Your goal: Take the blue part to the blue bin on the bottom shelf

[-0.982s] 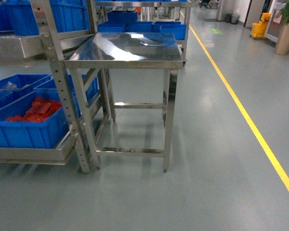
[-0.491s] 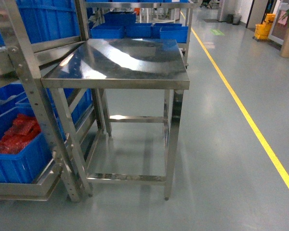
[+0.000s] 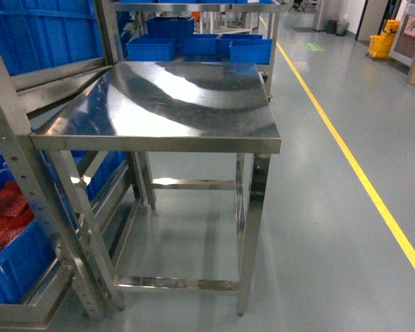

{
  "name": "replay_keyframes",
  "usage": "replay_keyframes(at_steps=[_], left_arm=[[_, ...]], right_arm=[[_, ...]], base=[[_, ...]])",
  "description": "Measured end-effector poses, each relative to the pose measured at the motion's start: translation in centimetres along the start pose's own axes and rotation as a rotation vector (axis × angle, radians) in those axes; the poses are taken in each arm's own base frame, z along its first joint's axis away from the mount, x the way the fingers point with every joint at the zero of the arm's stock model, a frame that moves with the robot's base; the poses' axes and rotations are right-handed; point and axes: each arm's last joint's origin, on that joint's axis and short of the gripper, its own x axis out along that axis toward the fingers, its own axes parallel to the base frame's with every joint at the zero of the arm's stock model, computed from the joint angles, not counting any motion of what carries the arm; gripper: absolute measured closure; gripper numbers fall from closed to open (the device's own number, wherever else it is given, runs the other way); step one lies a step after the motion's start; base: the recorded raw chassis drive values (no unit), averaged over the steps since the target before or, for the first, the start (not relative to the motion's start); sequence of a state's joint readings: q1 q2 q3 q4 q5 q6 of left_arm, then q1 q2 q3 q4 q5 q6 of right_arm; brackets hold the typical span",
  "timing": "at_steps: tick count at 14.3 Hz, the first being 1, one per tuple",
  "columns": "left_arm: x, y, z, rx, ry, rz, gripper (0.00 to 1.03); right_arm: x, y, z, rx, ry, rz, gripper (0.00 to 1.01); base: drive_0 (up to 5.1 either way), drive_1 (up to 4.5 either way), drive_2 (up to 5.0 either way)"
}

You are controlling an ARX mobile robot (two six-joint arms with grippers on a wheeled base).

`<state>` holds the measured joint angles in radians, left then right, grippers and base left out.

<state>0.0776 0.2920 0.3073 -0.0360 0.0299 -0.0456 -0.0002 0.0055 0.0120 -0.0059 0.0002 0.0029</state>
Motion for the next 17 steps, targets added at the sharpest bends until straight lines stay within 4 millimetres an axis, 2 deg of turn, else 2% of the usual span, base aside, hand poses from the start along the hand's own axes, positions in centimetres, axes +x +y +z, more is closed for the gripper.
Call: replay_keyframes(at_steps=[5,8,17], left_arm=[[-0.01,0.0,0.02,0.0,-0.002,0.001,0.6],[0.09,0.01,-0.06,0.0,0.006,0.0,0.6],[-0.02,0.0,0.02,0.0,-0.002,0.001,0.6]], right_arm=[[0.0,0.0,0.01,0.0,-0.001,0.0,0.03],[0.0,0.0,0.03,0.0,-0.003,0.0,0.03],[0.0,0.0,0.0,0.0,0.0,0.0,0.03]], base=[[0.0,4.07,-4.0],[0.0,0.0,0.0],[-4.9,2.59,2.6]])
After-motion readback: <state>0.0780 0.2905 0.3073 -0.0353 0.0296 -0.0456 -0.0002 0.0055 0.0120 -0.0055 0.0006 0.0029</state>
